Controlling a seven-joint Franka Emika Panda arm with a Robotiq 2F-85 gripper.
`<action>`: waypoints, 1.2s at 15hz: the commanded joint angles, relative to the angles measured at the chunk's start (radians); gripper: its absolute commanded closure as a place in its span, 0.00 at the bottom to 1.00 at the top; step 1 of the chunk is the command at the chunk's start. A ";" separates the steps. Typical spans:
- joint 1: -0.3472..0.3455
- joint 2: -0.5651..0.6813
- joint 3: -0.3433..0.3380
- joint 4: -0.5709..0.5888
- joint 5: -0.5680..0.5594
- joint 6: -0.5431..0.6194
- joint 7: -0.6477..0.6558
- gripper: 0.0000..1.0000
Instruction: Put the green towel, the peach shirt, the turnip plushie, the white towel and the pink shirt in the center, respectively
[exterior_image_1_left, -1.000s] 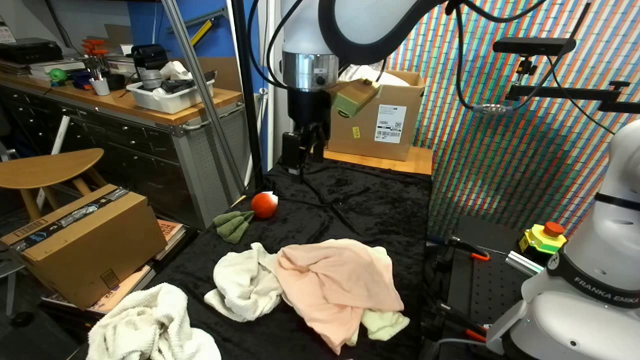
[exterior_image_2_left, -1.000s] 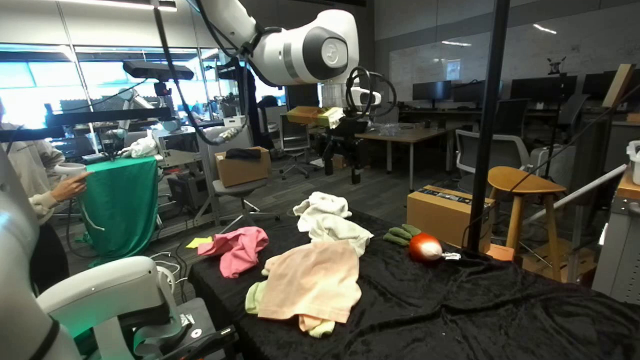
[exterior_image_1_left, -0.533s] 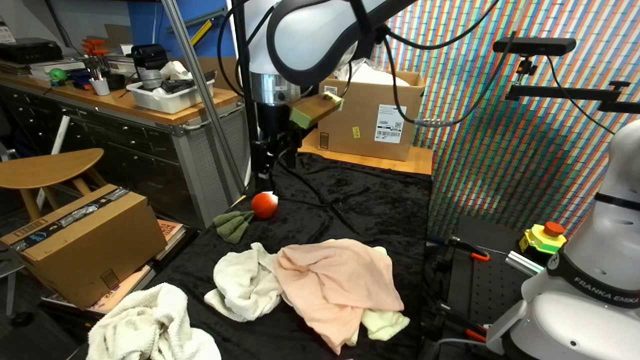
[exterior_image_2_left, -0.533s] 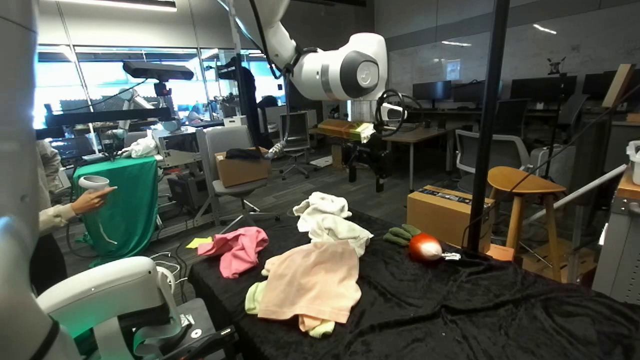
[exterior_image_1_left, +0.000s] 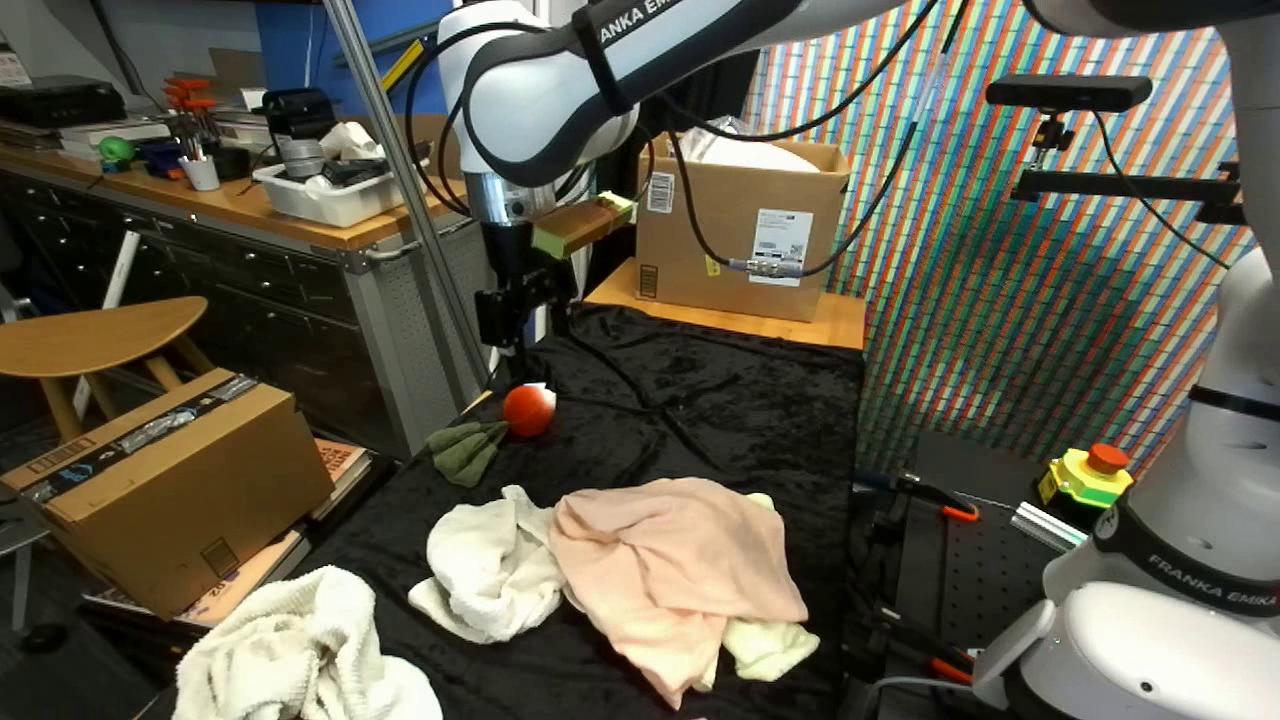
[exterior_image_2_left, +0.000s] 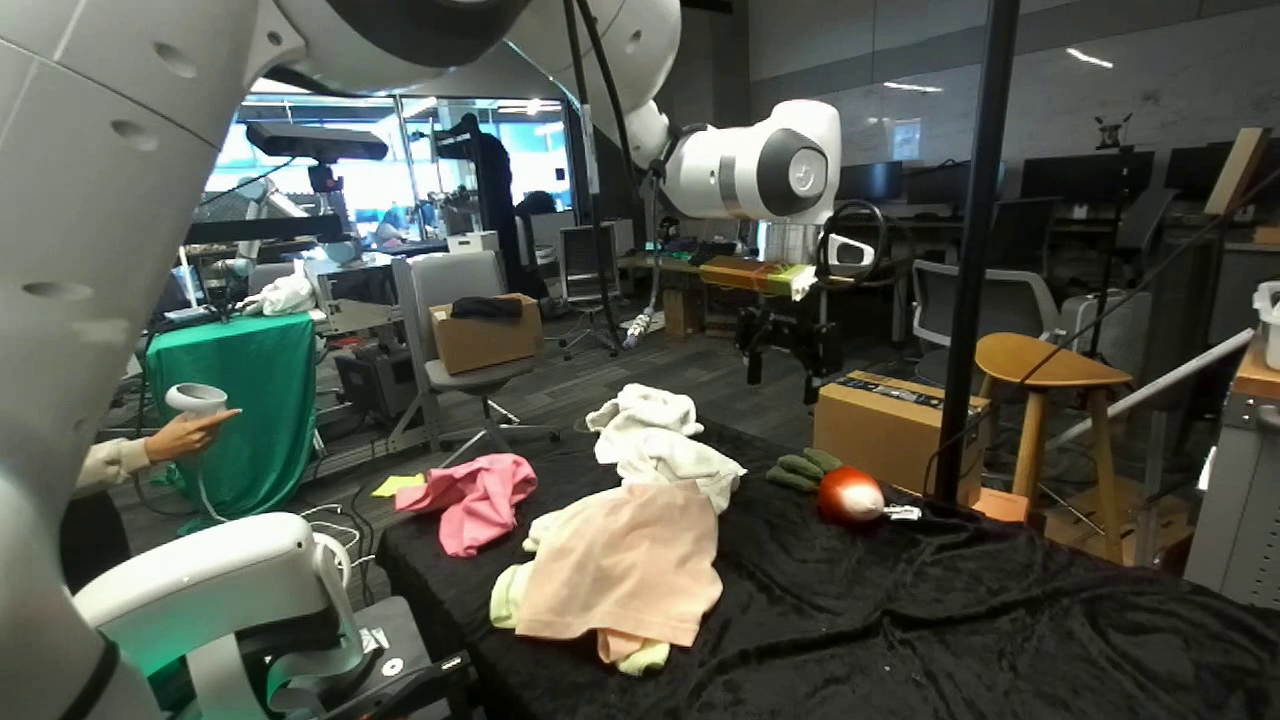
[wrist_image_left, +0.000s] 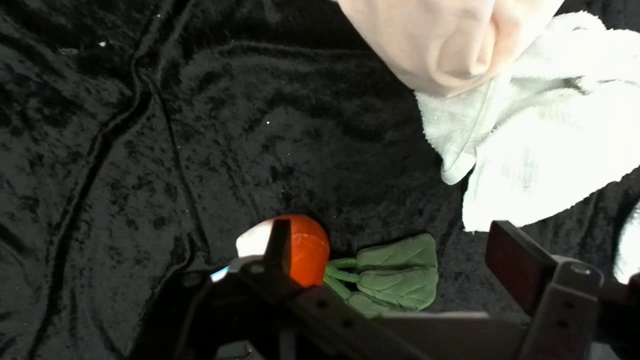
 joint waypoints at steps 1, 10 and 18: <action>-0.004 0.117 -0.021 0.162 -0.007 -0.060 -0.018 0.00; -0.025 0.261 -0.054 0.204 -0.002 0.113 -0.004 0.00; 0.000 0.323 -0.113 0.181 -0.032 0.310 0.066 0.00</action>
